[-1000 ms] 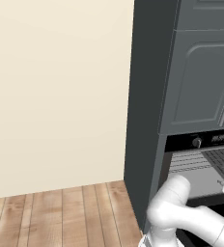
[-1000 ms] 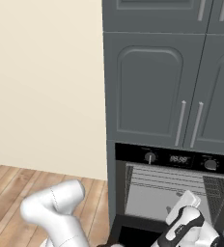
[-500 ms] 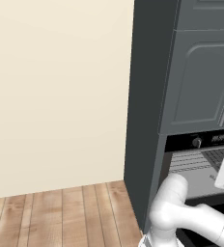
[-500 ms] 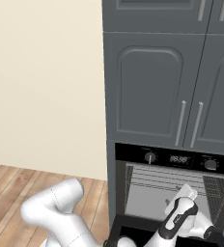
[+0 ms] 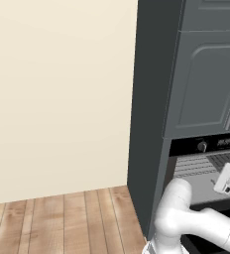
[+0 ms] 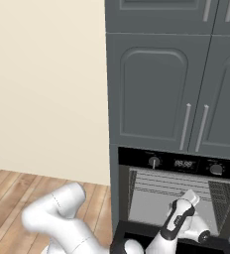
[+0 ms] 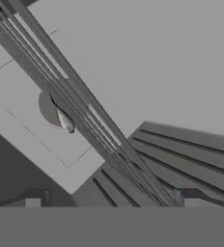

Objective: Take the fish from the oven and place it on the plate on the counter.

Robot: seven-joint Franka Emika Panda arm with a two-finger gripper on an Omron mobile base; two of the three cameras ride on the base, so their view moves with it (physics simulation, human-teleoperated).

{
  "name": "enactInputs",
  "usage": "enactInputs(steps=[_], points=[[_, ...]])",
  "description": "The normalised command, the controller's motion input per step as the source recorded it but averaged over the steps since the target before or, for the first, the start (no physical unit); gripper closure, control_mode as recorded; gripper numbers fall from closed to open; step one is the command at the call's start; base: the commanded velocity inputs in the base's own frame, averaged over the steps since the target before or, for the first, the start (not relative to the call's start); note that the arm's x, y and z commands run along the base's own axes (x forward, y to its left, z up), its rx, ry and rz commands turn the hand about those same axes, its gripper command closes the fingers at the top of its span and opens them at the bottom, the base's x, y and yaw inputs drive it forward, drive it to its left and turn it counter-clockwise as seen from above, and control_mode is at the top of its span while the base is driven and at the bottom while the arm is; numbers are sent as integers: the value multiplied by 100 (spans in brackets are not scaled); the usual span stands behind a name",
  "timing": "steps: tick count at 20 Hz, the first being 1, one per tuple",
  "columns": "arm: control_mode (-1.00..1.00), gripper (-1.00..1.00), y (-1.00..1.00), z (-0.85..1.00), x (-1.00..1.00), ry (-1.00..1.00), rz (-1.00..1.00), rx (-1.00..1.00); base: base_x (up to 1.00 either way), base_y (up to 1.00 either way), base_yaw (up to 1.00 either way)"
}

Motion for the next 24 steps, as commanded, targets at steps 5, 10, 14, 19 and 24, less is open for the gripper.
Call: enactInputs(steps=[5,10,14,19,24], points=[[-100,-100,2,-28,34,-2,-15,0,0,0,0],[-100,-100,0,-29,17,-1,-5,0,0,0,0],[-100,-100,0,-25,27,-2,-2,0,0,0,0],[-100,-100,0,-26,36,-6,0,3,0,0,0],[-100,-100,0,-30,20,-4,0,6,0,0,0]])
